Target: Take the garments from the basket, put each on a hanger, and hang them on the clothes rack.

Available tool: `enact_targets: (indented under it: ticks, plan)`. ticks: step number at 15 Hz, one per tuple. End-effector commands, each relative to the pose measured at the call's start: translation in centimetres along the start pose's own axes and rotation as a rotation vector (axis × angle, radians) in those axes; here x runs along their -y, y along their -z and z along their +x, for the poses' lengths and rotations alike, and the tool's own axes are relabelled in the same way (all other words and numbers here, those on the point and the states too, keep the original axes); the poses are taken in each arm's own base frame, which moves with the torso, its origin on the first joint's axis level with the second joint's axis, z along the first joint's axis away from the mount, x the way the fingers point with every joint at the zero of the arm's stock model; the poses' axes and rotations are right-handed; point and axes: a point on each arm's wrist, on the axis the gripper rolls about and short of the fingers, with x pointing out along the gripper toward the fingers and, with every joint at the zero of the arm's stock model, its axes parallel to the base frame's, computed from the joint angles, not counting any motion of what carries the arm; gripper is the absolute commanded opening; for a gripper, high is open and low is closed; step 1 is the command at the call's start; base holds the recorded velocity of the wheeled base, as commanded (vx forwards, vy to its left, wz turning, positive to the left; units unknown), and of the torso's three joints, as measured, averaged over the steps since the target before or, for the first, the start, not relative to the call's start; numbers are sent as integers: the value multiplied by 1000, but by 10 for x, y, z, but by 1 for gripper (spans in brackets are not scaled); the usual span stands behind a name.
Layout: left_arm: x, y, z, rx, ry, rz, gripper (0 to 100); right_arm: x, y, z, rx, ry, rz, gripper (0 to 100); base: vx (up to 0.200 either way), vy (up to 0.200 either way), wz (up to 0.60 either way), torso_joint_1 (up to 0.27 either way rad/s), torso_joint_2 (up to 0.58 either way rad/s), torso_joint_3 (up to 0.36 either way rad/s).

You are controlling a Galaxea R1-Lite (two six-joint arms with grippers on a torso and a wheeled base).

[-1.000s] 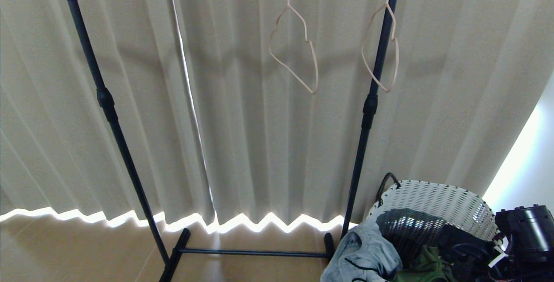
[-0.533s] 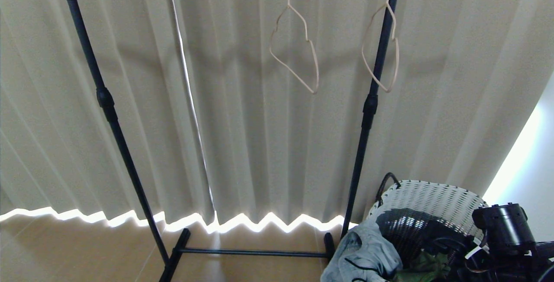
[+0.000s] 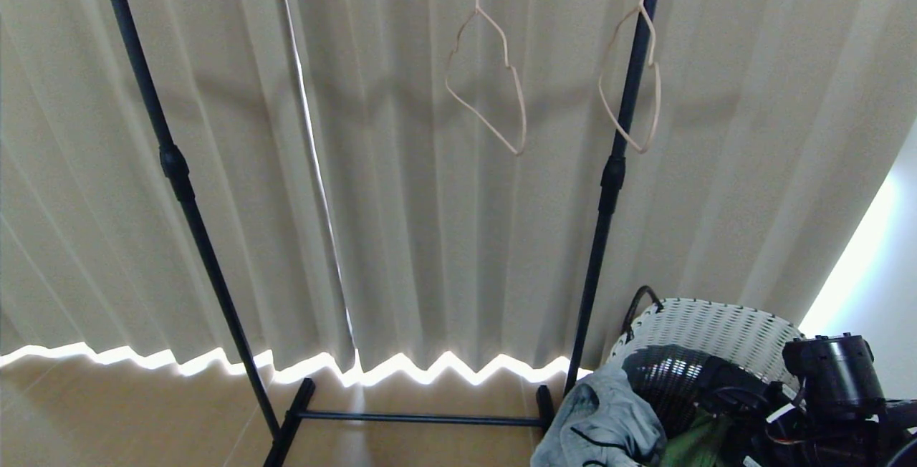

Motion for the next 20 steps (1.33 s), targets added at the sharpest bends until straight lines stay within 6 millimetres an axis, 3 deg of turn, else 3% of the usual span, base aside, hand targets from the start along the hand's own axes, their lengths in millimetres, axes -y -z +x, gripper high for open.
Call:
enact_targets:
  ticks: [1, 8, 13, 16, 18, 20]
  plan:
    - [0, 0, 0, 0, 1, 0, 100, -1, 5, -12, 14, 62, 6, 0, 0, 0, 0, 0, 0, 0]
    - [0, 0, 0, 0, 1, 1, 100, 8, 19, -117, 417, 449, 108, 0, 0, 0, 0, 0, 0, 0]
    - [0, 0, 0, 0, -3, 1, 100, 9, 25, -175, 660, 607, 197, 0, 0, 0, 0, 0, 0, 0]
    - [0, 0, 0, -2, 6, 6, 100, 9, 27, -199, 657, 480, 421, 0, 0, 0, 0, 0, 0, 0]
    - [0, 0, 0, -2, 6, 6, 100, 3, 35, -204, 592, 365, 573, 0, 0, 0, 0, 0, 0, 0]
    - [0, 0, 0, -2, 4, 5, 100, -2, 38, -205, 589, 292, 610, 0, 0, 0, 0, 0, 0, 0]
